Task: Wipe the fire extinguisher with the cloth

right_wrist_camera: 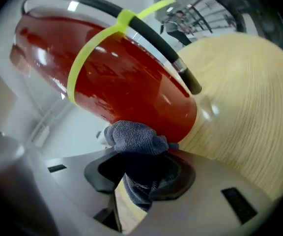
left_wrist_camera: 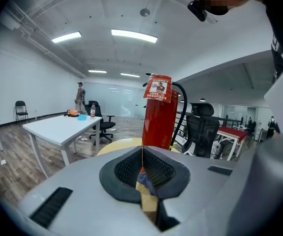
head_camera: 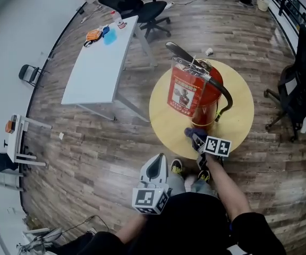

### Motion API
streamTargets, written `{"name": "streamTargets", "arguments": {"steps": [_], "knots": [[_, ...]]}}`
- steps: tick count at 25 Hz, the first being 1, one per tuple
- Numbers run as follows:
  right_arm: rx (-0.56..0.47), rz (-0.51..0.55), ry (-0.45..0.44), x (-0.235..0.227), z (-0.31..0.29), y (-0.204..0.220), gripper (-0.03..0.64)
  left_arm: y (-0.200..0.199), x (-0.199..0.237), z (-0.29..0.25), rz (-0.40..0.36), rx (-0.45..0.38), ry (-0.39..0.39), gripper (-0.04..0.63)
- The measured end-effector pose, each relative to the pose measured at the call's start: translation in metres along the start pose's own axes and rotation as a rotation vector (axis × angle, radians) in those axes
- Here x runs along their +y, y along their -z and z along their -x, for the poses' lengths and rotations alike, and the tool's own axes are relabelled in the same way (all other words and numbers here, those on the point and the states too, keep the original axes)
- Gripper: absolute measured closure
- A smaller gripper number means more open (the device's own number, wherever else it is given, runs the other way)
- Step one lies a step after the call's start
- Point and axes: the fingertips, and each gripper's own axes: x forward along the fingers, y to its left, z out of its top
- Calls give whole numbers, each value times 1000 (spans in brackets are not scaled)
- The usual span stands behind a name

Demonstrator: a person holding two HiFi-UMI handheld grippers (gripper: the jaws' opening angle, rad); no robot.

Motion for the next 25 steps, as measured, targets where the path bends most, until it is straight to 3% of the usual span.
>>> {"name": "streamTargets", "arguments": {"steps": [3, 10, 12, 19, 23, 25], "knots": [[-66, -231, -123, 25, -9, -2, 469, -5, -1, 2, -9, -14, -1, 572], [-198, -502, -366, 120, 30, -48, 469, -7, 10, 10, 9, -24, -37, 572], [-219, -519, -439, 155, 52, -68, 469, -6, 14, 12, 17, -24, -43, 572], [-309, -422, -719, 276, 138, -140, 469, -8, 9, 7, 4, -32, -24, 571], [-431, -448, -829, 301, 176, -175, 469, -9, 4, 5, -1, -33, -10, 572], [-425, -515, -866, 303, 181, -182, 471, -8, 3, 5, -3, -32, -9, 572]]}}
